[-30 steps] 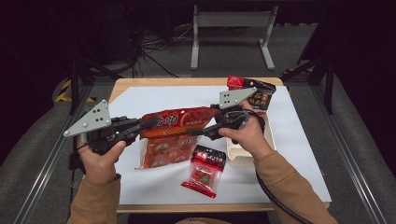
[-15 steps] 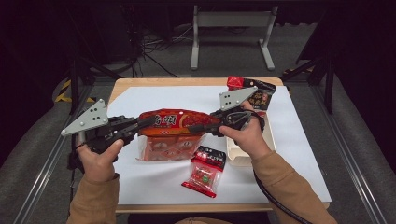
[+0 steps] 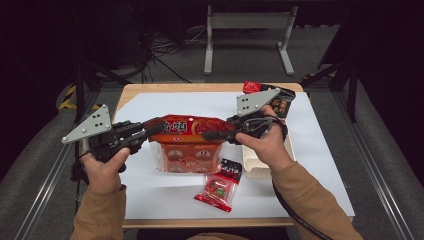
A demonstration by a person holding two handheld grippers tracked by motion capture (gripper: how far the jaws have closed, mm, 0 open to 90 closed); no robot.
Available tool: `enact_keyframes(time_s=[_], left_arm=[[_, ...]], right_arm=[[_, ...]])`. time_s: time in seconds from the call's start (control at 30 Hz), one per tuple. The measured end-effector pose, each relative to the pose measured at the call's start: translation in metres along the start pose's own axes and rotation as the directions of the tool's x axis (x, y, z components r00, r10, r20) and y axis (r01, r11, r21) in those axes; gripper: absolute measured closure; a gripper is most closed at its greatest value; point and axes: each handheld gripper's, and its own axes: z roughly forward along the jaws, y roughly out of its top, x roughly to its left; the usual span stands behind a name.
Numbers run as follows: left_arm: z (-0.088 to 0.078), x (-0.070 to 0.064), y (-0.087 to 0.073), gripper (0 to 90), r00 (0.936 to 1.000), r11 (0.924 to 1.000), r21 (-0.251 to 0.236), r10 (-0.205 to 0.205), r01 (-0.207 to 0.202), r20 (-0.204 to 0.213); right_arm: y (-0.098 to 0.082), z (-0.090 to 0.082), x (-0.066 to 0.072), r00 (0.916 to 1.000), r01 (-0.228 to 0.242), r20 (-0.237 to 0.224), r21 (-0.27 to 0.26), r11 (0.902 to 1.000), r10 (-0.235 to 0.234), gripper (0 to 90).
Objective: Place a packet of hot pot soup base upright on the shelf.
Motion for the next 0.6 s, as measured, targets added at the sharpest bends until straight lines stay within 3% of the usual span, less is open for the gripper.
enact_keyframes(time_s=[0.2,0.43,0.6], left_arm=[[0.000,0.003,-0.002,58.5,0.9986,0.9999,0.017,0.003,-0.003,-0.053],[0.001,0.010,-0.006,45.3,0.9966,0.9993,0.032,-0.019,0.021,-0.080],[0.003,0.018,-0.013,42.1,0.9948,0.9977,0.055,-0.035,0.040,-0.096]], right_arm=[[0.001,-0.009,-0.001,0.9997,-0.007,0.023,0.007,1.0000,0.007,90.0],[0.004,-0.029,-0.003,0.9979,-0.007,0.065,-0.003,1.0000,0.007,90.0],[0.008,-0.045,-0.005,0.9952,-0.004,0.098,-0.015,0.9999,0.006,90.0]])
